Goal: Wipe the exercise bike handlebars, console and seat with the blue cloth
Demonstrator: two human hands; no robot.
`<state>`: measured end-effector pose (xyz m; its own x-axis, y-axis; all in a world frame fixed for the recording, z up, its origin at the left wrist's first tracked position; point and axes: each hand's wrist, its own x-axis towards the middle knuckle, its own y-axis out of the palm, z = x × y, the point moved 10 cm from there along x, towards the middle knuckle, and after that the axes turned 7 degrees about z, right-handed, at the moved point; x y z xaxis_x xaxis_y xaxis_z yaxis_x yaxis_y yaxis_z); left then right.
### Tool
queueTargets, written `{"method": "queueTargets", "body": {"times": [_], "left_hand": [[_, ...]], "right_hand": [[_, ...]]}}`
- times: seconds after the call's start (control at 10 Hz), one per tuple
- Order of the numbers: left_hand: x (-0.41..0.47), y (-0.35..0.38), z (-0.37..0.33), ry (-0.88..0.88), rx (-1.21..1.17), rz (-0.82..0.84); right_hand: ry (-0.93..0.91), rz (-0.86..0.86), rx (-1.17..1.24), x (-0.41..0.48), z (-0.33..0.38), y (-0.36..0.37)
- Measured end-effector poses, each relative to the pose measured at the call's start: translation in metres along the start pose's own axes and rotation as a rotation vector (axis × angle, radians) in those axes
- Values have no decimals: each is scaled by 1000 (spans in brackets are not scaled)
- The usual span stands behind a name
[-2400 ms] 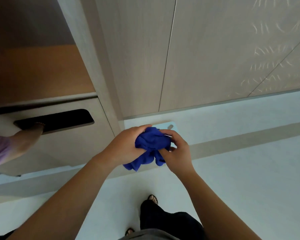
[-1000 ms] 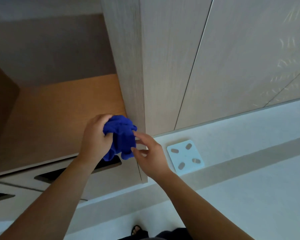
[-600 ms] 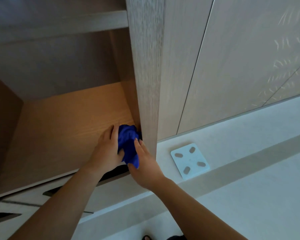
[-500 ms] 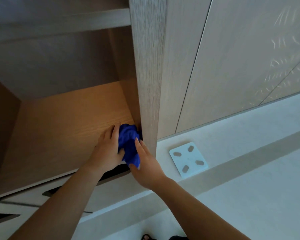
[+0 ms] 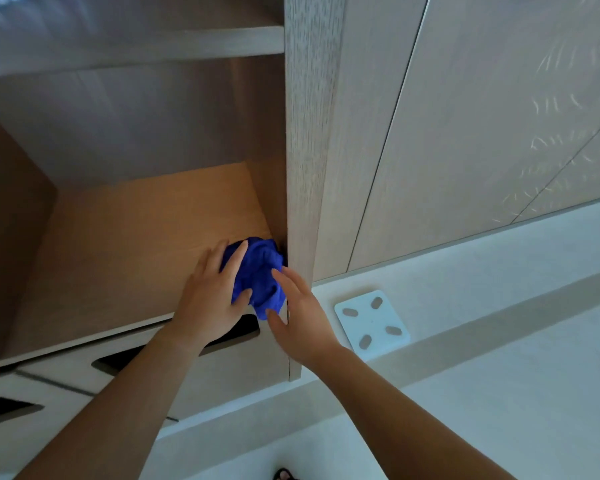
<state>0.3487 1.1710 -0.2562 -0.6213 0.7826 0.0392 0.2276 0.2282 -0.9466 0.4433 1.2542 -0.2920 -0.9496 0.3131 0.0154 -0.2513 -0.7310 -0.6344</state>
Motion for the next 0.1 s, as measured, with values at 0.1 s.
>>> {"method": "queueTargets", "body": {"times": [0.1], "left_hand": [[-7,-6,-9,18,15,-42]], "right_hand": [[2,-42,56,-6,-2,-8]]}}
